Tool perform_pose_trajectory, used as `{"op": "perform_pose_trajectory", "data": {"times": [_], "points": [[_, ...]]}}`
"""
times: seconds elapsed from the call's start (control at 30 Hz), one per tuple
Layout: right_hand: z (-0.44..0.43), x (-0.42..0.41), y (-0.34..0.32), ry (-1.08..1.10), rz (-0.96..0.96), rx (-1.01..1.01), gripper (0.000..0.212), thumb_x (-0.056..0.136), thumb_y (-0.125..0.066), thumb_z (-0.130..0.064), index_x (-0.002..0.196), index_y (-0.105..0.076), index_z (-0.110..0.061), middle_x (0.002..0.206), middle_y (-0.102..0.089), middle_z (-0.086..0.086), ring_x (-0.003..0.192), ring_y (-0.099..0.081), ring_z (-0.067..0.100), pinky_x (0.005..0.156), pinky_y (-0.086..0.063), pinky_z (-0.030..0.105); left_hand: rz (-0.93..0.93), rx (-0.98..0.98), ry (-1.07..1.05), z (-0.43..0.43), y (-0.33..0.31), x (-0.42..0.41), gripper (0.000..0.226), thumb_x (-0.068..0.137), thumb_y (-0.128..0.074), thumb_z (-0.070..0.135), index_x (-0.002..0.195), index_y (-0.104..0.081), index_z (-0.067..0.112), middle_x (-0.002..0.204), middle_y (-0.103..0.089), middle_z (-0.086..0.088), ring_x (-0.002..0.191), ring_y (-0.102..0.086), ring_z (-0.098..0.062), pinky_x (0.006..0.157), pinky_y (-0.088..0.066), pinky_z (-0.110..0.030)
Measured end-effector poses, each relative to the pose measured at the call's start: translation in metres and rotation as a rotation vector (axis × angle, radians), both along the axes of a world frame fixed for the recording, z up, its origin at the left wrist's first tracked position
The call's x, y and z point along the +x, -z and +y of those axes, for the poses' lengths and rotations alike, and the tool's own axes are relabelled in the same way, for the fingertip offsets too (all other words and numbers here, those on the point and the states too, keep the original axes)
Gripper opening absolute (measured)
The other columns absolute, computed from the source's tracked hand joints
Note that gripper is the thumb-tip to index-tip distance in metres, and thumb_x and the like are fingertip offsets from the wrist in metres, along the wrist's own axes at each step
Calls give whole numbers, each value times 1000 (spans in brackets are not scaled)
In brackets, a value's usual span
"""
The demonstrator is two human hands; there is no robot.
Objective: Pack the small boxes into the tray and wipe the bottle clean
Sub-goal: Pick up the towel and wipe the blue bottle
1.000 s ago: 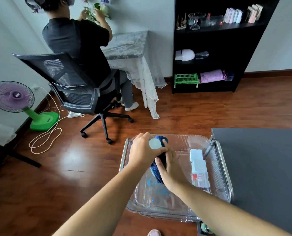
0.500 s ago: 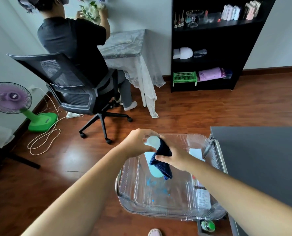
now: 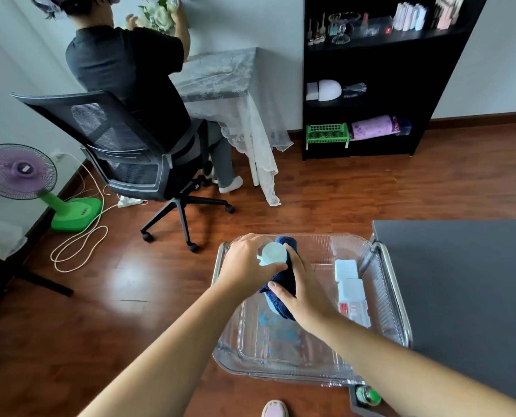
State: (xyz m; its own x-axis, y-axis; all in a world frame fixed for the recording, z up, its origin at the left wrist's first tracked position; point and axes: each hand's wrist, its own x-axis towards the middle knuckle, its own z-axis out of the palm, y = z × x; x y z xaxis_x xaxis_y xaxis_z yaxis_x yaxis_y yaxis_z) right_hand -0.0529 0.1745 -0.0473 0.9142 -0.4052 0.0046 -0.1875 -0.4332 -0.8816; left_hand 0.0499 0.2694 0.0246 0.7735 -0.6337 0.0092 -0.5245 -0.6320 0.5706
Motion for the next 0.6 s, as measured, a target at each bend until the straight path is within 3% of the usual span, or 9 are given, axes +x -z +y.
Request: {"op": "perform_pose_trajectory", "data": {"times": [0.13,0.23,0.33,0.4,0.47,0.6], "points": [[-36,12,-10,-278,136,48,75,87,-65,-32,147,-21,-34,149,-34,-8,134,-37,12,112,-31,30,97,74,116,4,-10,15,50,71,-83,28,117,-65,20,102,-62,6,87,-59,-12,81,-52,-27],[-56,22,-23,-405,184,32,68,86,-67,-32,142,-30,-36,138,-43,-15,128,-41,9,110,-32,31,158,105,198,3,-17,27,50,73,-82,20,120,-65,22,116,-64,6,94,-59,-9,83,-51,-19],[-51,20,-22,-357,188,41,68,87,-64,-35,144,-27,-34,144,-42,-11,133,-40,12,112,-33,34,191,96,162,4,-16,25,53,76,-80,19,126,-62,25,125,-63,5,106,-59,-10,94,-49,-24],[-37,13,-15,-290,167,58,73,89,-62,-36,148,-19,-37,149,-37,-8,135,-38,12,113,-33,36,135,63,58,6,-8,11,53,74,-79,25,124,-62,27,120,-61,6,104,-59,-11,99,-47,-33],[-21,9,-10,-192,115,65,74,90,-60,-34,149,-16,-38,151,-34,-7,135,-37,11,113,-32,35,66,-22,-99,7,0,-5,47,71,-79,28,116,-64,24,109,-57,8,101,-57,-13,95,-48,-35],[1,3,-5,-68,38,39,78,89,-62,-33,149,-12,-35,153,-27,-6,137,-32,13,113,-29,30,-19,-64,-294,2,5,-21,42,70,-79,42,101,-63,19,92,-52,10,87,-50,-12,74,-43,-24]]}}
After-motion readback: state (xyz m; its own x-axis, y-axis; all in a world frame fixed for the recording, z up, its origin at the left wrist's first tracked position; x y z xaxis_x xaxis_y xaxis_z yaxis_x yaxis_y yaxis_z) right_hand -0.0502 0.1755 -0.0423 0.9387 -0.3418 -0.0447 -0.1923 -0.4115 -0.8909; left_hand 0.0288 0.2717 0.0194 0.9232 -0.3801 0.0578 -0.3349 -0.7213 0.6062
